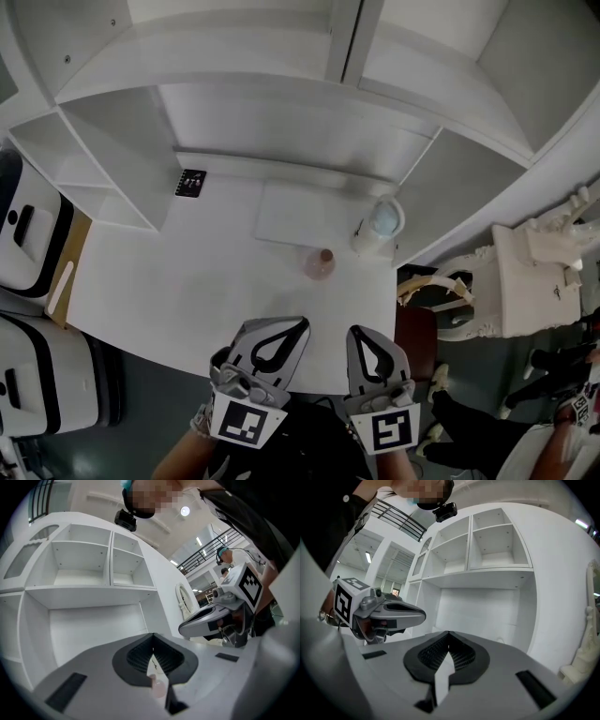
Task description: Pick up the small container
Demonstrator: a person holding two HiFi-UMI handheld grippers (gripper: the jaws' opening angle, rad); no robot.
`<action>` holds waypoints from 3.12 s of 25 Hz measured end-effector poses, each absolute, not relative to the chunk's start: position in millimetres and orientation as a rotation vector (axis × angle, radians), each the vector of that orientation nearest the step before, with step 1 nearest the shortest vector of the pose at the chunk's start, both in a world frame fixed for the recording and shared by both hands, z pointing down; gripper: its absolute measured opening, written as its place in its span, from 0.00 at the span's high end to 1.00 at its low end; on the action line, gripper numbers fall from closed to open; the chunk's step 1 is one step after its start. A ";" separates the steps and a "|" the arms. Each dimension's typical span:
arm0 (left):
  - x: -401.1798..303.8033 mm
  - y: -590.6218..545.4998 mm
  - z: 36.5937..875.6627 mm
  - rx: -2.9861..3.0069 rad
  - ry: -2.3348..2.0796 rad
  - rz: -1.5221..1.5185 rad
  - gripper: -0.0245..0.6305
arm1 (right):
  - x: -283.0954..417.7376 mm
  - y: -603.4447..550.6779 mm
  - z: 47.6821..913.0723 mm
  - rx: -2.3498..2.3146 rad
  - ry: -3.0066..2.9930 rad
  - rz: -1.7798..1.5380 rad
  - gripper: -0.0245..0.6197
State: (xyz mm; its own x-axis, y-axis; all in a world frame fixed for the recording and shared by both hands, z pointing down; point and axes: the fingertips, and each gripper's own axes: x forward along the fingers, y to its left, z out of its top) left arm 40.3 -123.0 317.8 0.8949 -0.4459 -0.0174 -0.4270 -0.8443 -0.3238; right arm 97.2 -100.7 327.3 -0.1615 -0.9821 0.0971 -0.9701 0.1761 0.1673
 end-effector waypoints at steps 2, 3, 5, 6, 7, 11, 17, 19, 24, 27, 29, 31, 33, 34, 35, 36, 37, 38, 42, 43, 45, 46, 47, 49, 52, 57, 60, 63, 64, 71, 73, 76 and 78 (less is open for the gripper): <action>40.5 -128.5 320.2 -2.753 0.645 -0.079 0.96 | 95.7 -107.0 331.1 1.903 -2.252 -0.083 0.96; 41.2 -131.9 320.1 -2.757 0.643 -0.076 0.96 | 95.9 -109.9 333.5 1.899 -2.245 -0.074 0.96; 43.8 -139.7 318.0 -2.754 0.636 -0.076 0.96 | 96.8 -115.5 337.4 1.895 -2.235 -0.062 0.96; 44.6 -142.5 318.5 -2.754 0.635 -0.080 0.96 | 97.2 -117.3 339.1 1.897 -2.233 -0.056 0.96; 44.9 -144.2 319.8 -2.757 0.637 -0.085 0.96 | 97.6 -118.1 341.0 1.899 -2.233 -0.047 0.96; 45.8 -147.8 324.9 -2.774 0.652 -0.101 0.96 | 102.9 -120.0 346.7 1.912 -2.240 -0.017 0.96; 49.7 -155.3 327.8 -2.771 0.709 -0.120 0.96 | 113.1 -126.1 353.3 1.890 -2.273 0.009 0.96; 50.1 -157.1 327.3 -2.769 0.738 -0.123 0.96 | 116.3 -128.9 354.0 1.874 -2.291 0.006 0.96; 52.3 -161.0 329.2 -2.749 0.803 -0.140 0.96 | 123.6 -139.6 360.9 1.819 -2.343 0.006 0.96; 52.9 -161.5 331.4 -2.740 0.841 -0.155 0.96 | 127.5 -146.4 369.3 1.789 -2.365 0.017 0.96; 52.8 -161.5 333.1 -2.735 0.865 -0.165 0.96 | 131.2 -151.2 376.1 1.775 -2.373 0.035 0.96; 52.8 -161.9 335.1 -2.730 0.887 -0.172 0.96 | 135.1 -156.8 383.5 1.764 -2.381 0.055 0.96; 52.4 -162.1 337.4 -2.725 0.908 -0.181 0.96 | 138.2 -162.1 392.0 1.744 -2.385 0.072 0.96; 52.0 -162.1 338.6 -2.722 0.918 -0.185 0.96 | 139.8 -164.4 397.2 1.733 -2.382 0.089 0.96; 51.5 -162.2 339.6 -2.720 0.929 -0.189 0.96 | 141.6 -166.4 403.3 1.722 -2.372 0.113 0.96; 50.8 -162.6 340.5 -2.717 0.940 -0.192 0.96 | 143.1 -168.6 409.5 1.710 -2.361 0.139 0.96; 50.1 -163.5 341.3 -2.713 0.952 -0.194 0.96 | 143.7 -171.7 414.6 1.698 -2.359 0.152 0.96; 49.5 -164.6 342.1 -2.710 0.964 -0.195 0.96 | 143.3 -175.4 418.8 1.683 -2.362 0.151 0.94; 48.9 -168.5 344.9 -2.704 1.005 -0.197 0.96 | 144.3 -187.7 440.6 1.643 -2.378 0.173 0.86; 49.1 -169.3 344.9 -2.702 1.012 -0.196 0.96 | 145.4 -190.5 446.8 1.639 -2.377 0.188 0.85; 49.4 -170.9 344.3 -2.696 1.020 -0.196 0.96 | 146.8 -197.1 457.0 1.624 -2.366 0.209 0.82; 49.4 -171.7 344.1 -2.692 1.022 -0.197 0.96 | 147.6 -200.7 461.8 1.621 -2.364 0.222 0.80; 49.3 -172.5 344.0 -2.689 1.023 -0.200 0.96 | 148.1 -204.1 466.9 1.620 -2.364 0.242 0.78; 48.4 -174.2 344.4 -2.687 1.029 -0.205 0.96 | 148.0 -210.9 476.2 1.612 -2.366 0.275 0.76; 46.4 -175.9 345.6 -2.687 1.042 -0.212 0.96 | 148.9 -223.7 488.0 1.599 -2.356 0.259 0.73; 42.9 -180.2 347.4 -2.679 1.071 -0.220 0.96 | 153.3 -240.4 517.4 1.576 -2.303 0.280 0.73; 41.1 -182.5 347.9 -2.672 1.086 -0.226 0.96 | 153.4 -248.2 532.4 1.558 -2.284 0.303 0.73; 39.2 -183.9 348.6 -2.667 1.095 -0.232 0.96 | 152.4 -254.7 541.4 1.547 -2.278 0.314 0.73; 38.3 -184.5 349.4 -2.668 1.098 -0.235 0.96 | 152.1 -257.2 542.9 1.545 -2.278 0.310 0.73; 33.9 -186.3 356.5 -2.670 1.111 -0.266 0.96 | 143.1 -272.6 548.5 1.523 -2.287 0.287 0.73; 32.7 -187.5 357.5 -2.669 1.116 -0.272 0.96 | 141.9 -275.3 548.3 1.523 -2.292 0.281 0.73; 31.4 -189.3 358.4 -2.668 1.122 -0.277 0.96 | 141.6 -277.8 547.2 1.533 -2.306 0.282 0.73; 31.0 -190.5 359.1 -2.667 1.122 -0.283 0.96 | 141.6 -280.5 545.2 1.541 -2.319 0.284 0.73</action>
State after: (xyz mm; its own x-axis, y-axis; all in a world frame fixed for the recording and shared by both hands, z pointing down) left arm 31.0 -190.5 359.1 0.6874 -0.7211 0.0864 -0.6760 -0.6788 -0.2868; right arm 141.6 -280.5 545.2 -0.3528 -0.8520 0.3869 -0.9201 0.3910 0.0221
